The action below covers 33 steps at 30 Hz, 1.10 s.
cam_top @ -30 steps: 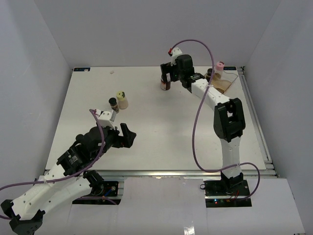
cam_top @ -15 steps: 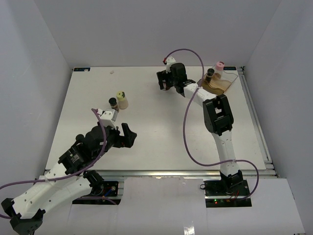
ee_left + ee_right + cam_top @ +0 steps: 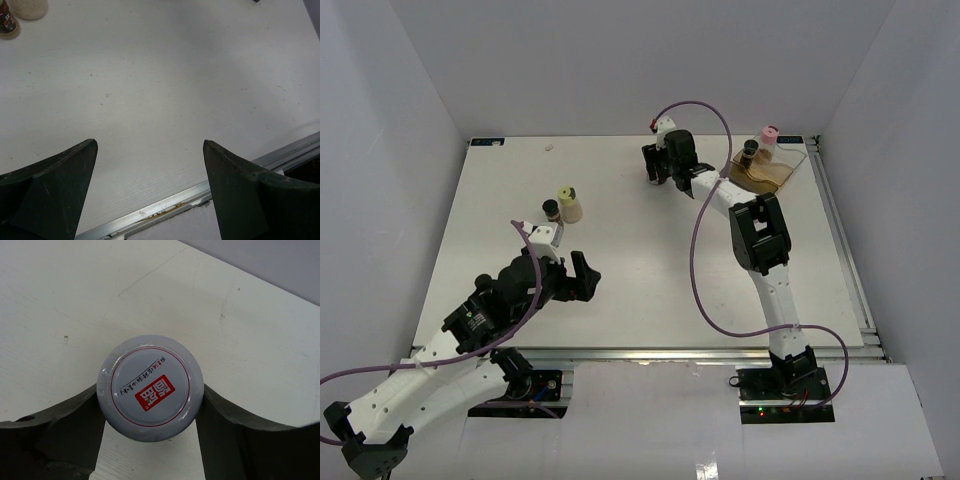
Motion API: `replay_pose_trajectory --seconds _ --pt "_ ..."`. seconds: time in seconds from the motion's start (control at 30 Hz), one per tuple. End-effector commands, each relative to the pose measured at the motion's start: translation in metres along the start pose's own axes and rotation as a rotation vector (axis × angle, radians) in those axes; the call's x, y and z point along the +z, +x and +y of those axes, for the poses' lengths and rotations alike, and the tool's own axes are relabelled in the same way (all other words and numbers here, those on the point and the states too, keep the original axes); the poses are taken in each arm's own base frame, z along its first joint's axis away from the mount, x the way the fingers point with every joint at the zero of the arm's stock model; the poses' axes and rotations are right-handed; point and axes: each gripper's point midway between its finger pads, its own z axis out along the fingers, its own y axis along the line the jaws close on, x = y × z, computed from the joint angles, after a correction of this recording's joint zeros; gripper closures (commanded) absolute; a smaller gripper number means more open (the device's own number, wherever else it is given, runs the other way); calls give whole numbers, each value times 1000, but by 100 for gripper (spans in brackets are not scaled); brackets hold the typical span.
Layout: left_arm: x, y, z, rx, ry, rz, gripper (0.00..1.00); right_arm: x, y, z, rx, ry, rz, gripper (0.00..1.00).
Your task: Organize the condiment bottles
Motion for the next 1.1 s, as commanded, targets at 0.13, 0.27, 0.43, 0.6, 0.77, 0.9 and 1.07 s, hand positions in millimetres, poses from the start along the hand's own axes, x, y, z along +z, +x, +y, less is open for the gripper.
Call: replay_pose_trajectory --seconds 0.13,0.27,0.43,0.6,0.77,0.9,1.07 --pt "-2 -2 -4 2 25 -7 2 -80 -84 -16 -39 72 -128 92" --pt "-2 -1 -4 5 27 -4 2 -145 -120 -36 -24 143 -176 92" --pt "-4 -2 -6 2 43 -10 2 -219 -124 -73 26 249 -209 92" --pt "-8 -5 -8 -3 57 -25 2 -253 -107 -121 80 356 -229 92" --pt "-8 -4 -7 -4 53 -22 2 -262 -82 -158 134 428 -253 92" --pt "-7 -4 -6 -4 44 -22 2 -264 -72 -183 164 485 -304 92" --pt "-3 -1 -3 2 23 -8 2 -249 -62 -195 169 498 -325 92"
